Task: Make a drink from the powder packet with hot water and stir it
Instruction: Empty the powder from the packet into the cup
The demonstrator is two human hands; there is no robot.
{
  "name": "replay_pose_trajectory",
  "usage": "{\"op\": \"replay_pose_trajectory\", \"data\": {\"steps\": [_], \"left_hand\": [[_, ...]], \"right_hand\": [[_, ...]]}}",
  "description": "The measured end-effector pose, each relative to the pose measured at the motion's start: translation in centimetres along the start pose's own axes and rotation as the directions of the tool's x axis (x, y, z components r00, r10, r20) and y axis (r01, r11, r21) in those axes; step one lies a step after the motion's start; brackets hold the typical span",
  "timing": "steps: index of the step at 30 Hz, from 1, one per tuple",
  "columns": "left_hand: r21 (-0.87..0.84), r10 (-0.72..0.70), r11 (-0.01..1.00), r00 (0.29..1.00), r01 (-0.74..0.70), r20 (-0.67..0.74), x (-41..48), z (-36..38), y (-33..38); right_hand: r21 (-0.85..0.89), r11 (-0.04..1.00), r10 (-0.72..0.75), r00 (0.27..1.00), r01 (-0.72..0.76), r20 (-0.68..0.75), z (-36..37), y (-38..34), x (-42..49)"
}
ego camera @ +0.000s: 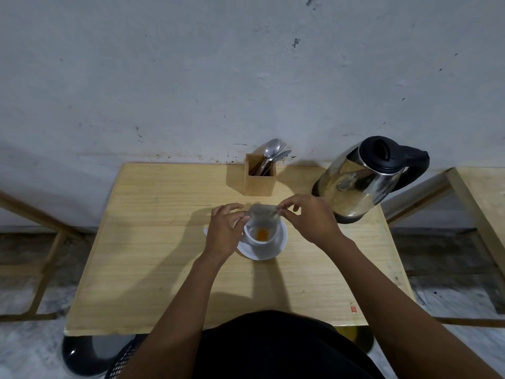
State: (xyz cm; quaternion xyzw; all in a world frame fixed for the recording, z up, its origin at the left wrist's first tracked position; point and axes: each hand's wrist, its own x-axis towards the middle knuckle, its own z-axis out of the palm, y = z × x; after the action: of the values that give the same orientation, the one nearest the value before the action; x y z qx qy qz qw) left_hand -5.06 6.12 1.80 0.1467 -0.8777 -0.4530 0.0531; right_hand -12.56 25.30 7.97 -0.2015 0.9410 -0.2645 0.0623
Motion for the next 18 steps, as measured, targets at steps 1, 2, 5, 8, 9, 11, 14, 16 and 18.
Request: {"op": "replay_pose_trajectory", "data": {"steps": [1,2,5,8,9,11,14,16,18], "left_hand": [[0.008,0.000,1.000,1.000,0.000,-0.002,0.0,0.0,0.0],[0.013,-0.001,1.000,1.000,0.001,-0.002,0.0,0.0,-0.1],[0.022,0.002,1.000,1.000,-0.002,0.003,-0.1,0.0,0.0],[0.031,0.028,0.999,1.000,-0.028,-0.001,0.0,0.1,0.0],[0.031,0.031,0.999,0.999,-0.030,-0.010,0.1,0.1,-0.1],[0.038,0.028,0.999,0.999,-0.027,-0.023,0.2,0.2,-0.2],[0.040,0.028,0.999,0.999,-0.026,-0.031,0.2,0.2,-0.5],[0.044,0.015,0.999,0.999,-0.014,-0.032,0.2,0.2,-0.5],[0.031,-0.006,1.000,1.000,0.007,-0.029,0.2,0.3,-0.4]], "right_hand": [[-0.005,1.000,-0.004,1.000,0.004,-0.006,0.1,-0.1,0.1],[-0.007,1.000,-0.005,1.000,0.005,-0.018,0.3,-0.3,0.2],[-0.054,0.999,-0.002,0.998,-0.002,-0.064,0.5,-0.3,0.3],[-0.101,0.995,-0.022,0.993,0.010,-0.120,0.8,-0.6,0.0],[-0.112,0.993,-0.035,0.993,0.022,-0.112,1.0,-0.8,-0.2],[-0.130,0.991,-0.025,0.993,0.010,-0.113,1.3,-0.9,-0.3],[-0.127,0.992,-0.002,0.993,-0.013,-0.118,1.2,-0.8,-0.5],[-0.127,0.992,-0.003,0.990,-0.015,-0.139,1.2,-0.9,-0.7],[-0.133,0.991,-0.006,0.983,-0.019,-0.181,1.1,-1.0,-0.8]]}}
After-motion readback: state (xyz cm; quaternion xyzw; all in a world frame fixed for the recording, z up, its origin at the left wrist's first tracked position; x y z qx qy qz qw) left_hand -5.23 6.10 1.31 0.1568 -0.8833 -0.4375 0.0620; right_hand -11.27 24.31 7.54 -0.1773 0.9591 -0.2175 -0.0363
